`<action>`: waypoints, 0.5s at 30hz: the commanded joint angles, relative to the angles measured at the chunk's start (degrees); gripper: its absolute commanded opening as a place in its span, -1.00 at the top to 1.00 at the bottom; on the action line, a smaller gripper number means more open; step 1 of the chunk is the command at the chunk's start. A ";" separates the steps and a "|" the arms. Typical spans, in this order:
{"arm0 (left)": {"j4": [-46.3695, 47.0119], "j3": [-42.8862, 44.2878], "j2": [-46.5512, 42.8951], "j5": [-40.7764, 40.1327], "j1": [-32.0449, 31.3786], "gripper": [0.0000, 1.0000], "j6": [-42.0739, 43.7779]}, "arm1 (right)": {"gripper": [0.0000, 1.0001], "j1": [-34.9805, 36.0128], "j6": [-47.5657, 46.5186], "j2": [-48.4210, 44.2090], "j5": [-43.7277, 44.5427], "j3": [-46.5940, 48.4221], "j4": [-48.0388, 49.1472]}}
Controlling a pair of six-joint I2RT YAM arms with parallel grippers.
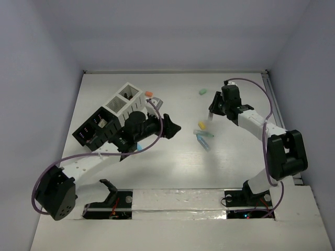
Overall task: Sort the stationery into containers
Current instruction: Pick up the pen from the center of the board.
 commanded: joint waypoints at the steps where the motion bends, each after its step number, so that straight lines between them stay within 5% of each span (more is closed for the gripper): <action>1: 9.66 -2.89 2.32 -5.91 -1.50 -0.30 -3.95 | 0.92 0.32 0.06 -2.76 -1.59 -1.38 2.49; 15: 18.90 -4.48 10.33 -9.61 -4.41 -0.23 -7.38 | 0.93 0.32 1.99 -9.88 -10.64 -5.77 6.10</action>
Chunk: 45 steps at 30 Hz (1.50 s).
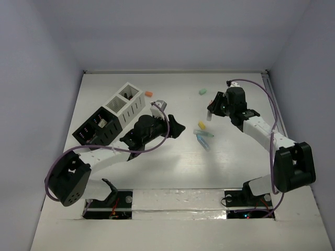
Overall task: Sort the stationery into containers
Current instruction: Pick up the pen from the center of the board.
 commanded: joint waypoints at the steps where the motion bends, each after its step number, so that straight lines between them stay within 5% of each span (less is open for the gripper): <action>1: 5.68 -0.37 0.03 -1.41 -0.19 -0.23 -0.80 | 0.93 0.84 0.87 -2.08 -3.16 -1.07 3.71; 29: 10.07 -0.46 3.45 -5.63 -0.19 -0.22 -3.79 | 0.94 1.90 3.51 -6.29 -10.63 -2.40 7.23; 45: 15.78 4.64 10.49 2.36 -0.72 -0.23 -3.79 | 0.94 4.80 7.03 -6.13 -14.42 -2.66 10.92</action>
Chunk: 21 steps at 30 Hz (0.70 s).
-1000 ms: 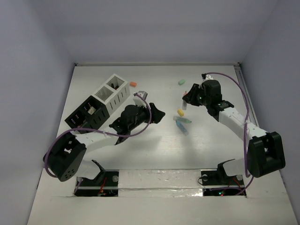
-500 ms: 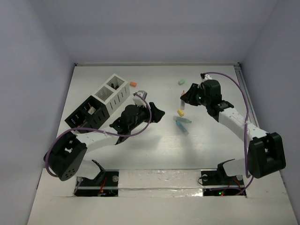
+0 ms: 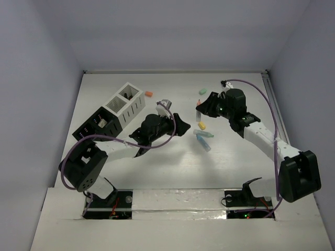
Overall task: Sort the stationery into containers
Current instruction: Pick up the pen from the center of the board.
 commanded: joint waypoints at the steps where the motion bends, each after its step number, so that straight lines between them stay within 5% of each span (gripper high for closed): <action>1: 5.84 3.54 -0.06 3.22 -0.89 -0.24 -0.25 | 0.94 1.06 0.91 0.08 -0.98 0.27 4.04; 21: 5.40 9.53 4.42 3.13 -1.95 -0.13 1.51 | 0.93 6.51 2.05 2.46 0.26 1.15 5.18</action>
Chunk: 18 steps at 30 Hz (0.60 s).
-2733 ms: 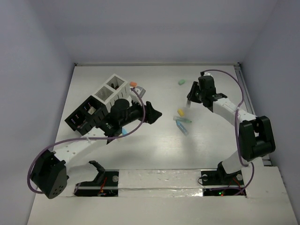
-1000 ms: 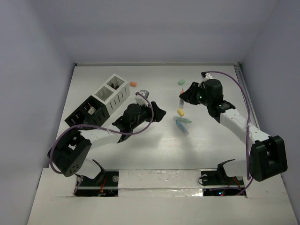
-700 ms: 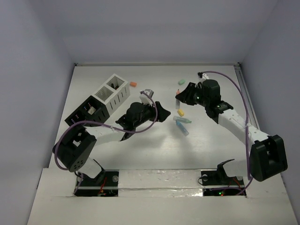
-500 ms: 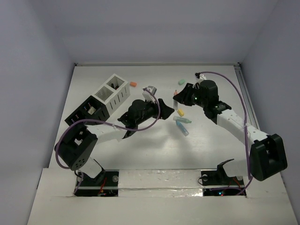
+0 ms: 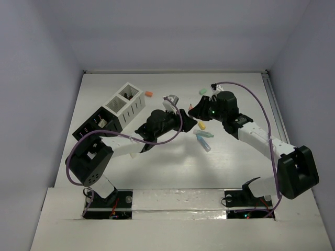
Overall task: Sort the stationery into containers
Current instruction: Pick up the pen from the center of the board.
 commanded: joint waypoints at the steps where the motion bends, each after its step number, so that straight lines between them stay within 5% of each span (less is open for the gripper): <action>1: 3.09 3.14 -0.30 0.35 -0.18 -0.08 1.07 | 0.93 1.35 0.72 0.29 -0.01 1.06 4.04; 7: 2.47 3.41 -0.39 -0.60 -0.18 0.29 1.25 | 0.92 1.88 1.42 0.03 -1.06 0.71 4.40; 14: -1.31 3.41 -2.32 -4.30 -0.18 0.96 2.83 | 0.92 2.41 1.60 -0.14 -0.97 0.18 4.48; 18: -2.89 3.32 -3.11 -5.62 -0.18 1.00 3.53 | 0.92 2.41 1.60 -0.14 -0.89 0.18 4.48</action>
